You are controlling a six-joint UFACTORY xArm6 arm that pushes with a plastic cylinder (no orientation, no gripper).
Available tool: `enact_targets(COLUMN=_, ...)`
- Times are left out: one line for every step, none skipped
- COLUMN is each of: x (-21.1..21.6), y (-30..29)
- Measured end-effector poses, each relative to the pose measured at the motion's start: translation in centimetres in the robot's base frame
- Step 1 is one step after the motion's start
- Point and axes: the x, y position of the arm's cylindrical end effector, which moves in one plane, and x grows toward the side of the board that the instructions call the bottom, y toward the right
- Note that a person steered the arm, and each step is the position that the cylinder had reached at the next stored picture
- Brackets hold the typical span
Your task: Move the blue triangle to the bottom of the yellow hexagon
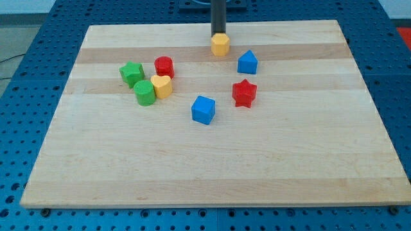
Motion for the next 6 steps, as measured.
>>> enact_targets(x=4.9, y=0.1)
enact_targets(x=4.0, y=1.0)
enact_targets(x=3.6, y=7.9)
enact_targets(x=7.3, y=7.2)
enact_targets(x=10.8, y=4.1)
enact_targets(x=12.2, y=3.2)
